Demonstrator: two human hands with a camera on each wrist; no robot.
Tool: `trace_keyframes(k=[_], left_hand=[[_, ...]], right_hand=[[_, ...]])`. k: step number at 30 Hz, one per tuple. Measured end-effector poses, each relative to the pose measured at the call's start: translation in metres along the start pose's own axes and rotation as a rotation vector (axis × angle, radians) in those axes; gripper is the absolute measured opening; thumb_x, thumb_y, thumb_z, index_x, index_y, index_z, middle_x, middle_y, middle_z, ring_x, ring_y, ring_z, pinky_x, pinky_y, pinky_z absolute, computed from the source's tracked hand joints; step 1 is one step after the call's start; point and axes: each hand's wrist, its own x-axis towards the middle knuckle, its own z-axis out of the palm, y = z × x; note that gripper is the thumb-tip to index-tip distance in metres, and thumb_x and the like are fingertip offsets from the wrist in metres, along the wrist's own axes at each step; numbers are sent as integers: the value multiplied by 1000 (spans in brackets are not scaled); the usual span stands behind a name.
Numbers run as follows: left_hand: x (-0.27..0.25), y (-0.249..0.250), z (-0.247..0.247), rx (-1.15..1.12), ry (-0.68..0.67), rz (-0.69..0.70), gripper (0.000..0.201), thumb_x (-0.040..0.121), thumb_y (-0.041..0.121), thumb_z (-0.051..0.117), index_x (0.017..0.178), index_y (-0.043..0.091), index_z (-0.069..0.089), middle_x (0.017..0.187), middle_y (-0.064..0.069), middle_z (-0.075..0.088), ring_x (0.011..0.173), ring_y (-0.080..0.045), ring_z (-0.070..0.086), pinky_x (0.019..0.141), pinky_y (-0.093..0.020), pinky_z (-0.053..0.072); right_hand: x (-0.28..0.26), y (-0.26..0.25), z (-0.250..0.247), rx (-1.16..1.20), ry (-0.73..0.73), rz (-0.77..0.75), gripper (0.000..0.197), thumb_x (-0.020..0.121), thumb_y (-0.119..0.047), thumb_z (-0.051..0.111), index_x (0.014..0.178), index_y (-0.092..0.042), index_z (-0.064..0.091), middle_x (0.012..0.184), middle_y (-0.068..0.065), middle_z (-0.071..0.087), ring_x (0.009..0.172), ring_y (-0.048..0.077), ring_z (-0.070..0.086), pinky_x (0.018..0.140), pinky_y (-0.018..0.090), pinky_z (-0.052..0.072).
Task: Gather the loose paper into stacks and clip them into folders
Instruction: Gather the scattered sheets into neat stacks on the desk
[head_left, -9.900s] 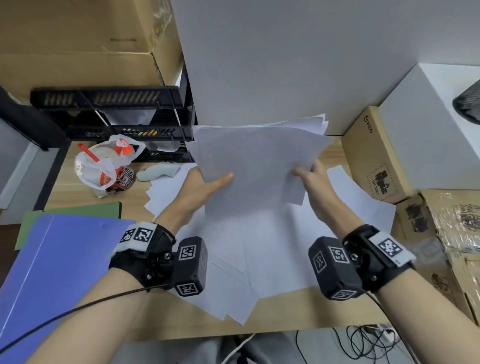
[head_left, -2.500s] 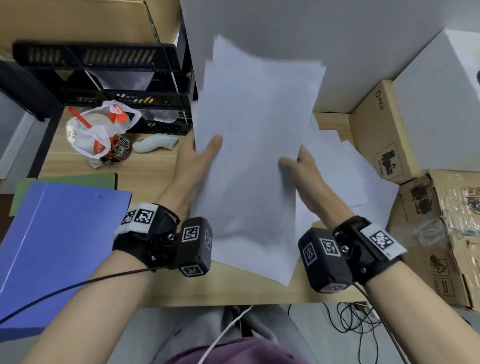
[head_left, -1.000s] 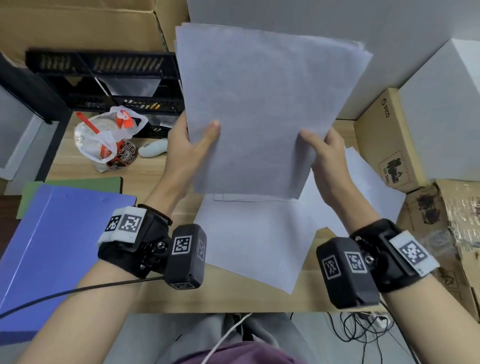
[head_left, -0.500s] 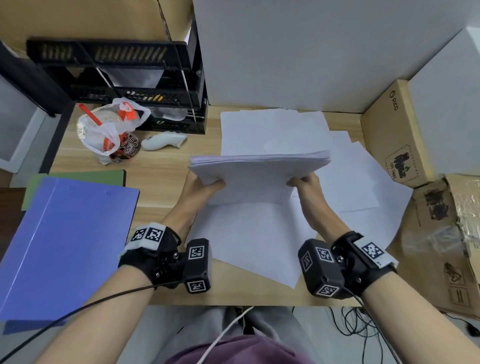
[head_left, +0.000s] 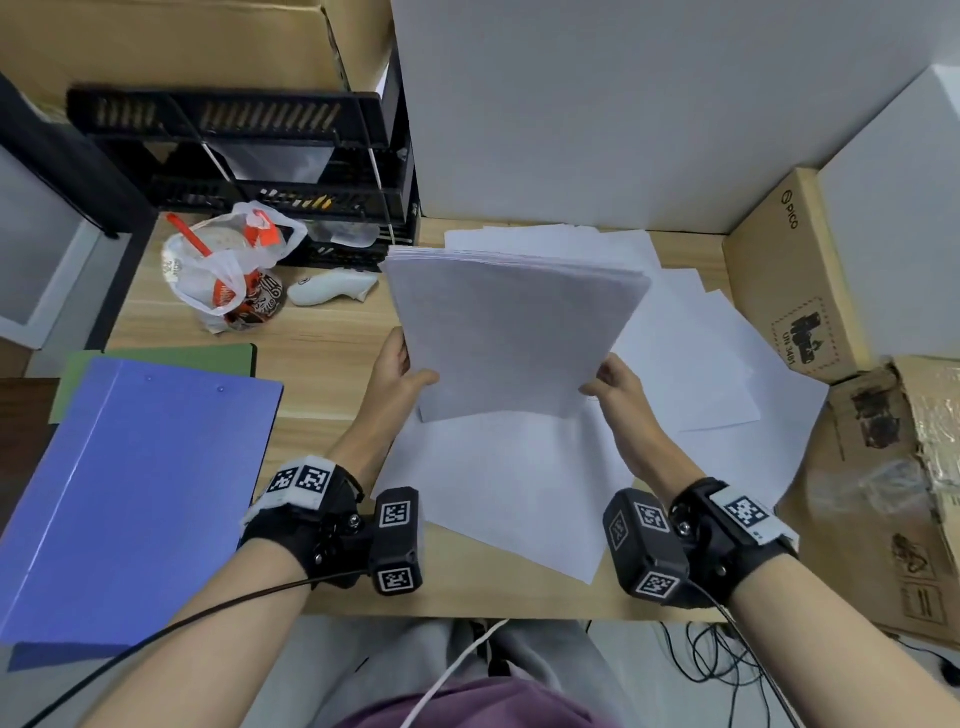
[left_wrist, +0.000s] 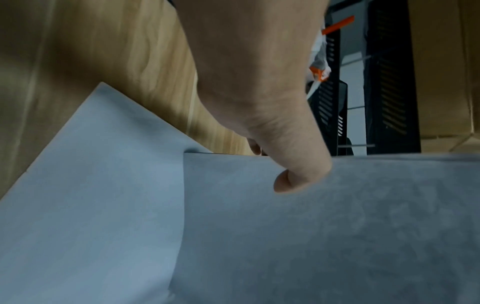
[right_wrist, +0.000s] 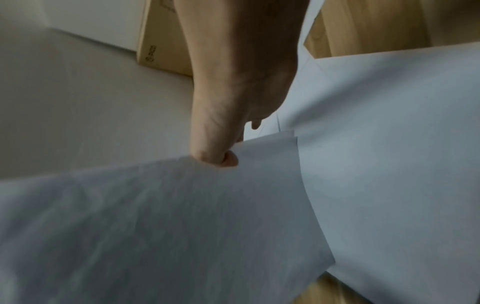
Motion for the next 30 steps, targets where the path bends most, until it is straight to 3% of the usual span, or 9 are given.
trace_keyframes(k=[5,9,11,13,17,19,23,26,30], left_hand=[[-1,30,6,-37,-36,154,52,80,-7,57,119,26,52,116,5,64,106,-2,62,79,-16,50],[9,59,7,-3,-6,291,46,81,-14,55,102,27,52,97,8,62,88,3,61,76,-15,49],[10,62,1,27,-34,332,43,77,-14,55,101,22,50,92,6,58,85,-4,55,74,-19,46],[8,60,-3,45,-66,350,49,71,-13,53,107,20,48,96,6,53,86,-6,51,72,-18,44],[4,54,3,28,-59,334,57,56,-11,46,109,12,48,97,3,54,88,-7,52,72,-21,44],[3,53,6,-2,-29,297,59,56,-11,45,107,17,51,99,0,58,90,-6,57,71,-21,47],[4,53,4,-20,-4,283,61,54,-12,44,101,25,50,95,3,57,84,-4,56,63,-20,45],[4,50,8,-3,-3,321,54,54,-12,44,101,15,49,98,-3,53,87,-11,50,65,-21,42],[4,42,11,14,33,297,47,70,-22,44,98,16,49,87,4,57,80,-2,53,70,-17,42]], right_hand=[[-2,-2,-5,17,-22,-24,42,86,2,50,123,-17,59,121,-4,66,114,14,61,97,33,49],[-1,-10,-4,8,-17,-67,35,84,5,48,107,-17,63,115,6,67,111,25,61,95,40,48],[-5,-13,-5,6,-51,-79,41,82,11,45,101,-21,61,107,0,66,101,15,61,86,28,50],[-9,-18,-8,17,-57,-100,43,80,15,41,105,-15,59,99,-6,64,90,5,60,72,12,47],[-13,-37,-7,9,-52,-185,35,73,17,37,79,-15,51,72,-7,49,68,10,42,60,23,33],[-16,-52,-8,16,-30,-245,27,69,11,38,69,-15,45,64,-5,41,61,10,34,55,24,26],[-23,-77,-18,68,-6,-381,38,67,5,38,90,-19,58,82,-1,54,74,12,44,62,22,38],[-23,-85,-15,79,9,-420,31,68,3,38,84,-20,53,79,-11,53,70,7,45,59,18,36],[-17,-72,-10,117,50,-362,30,72,6,40,84,-18,54,82,-9,55,72,6,48,62,18,39]])
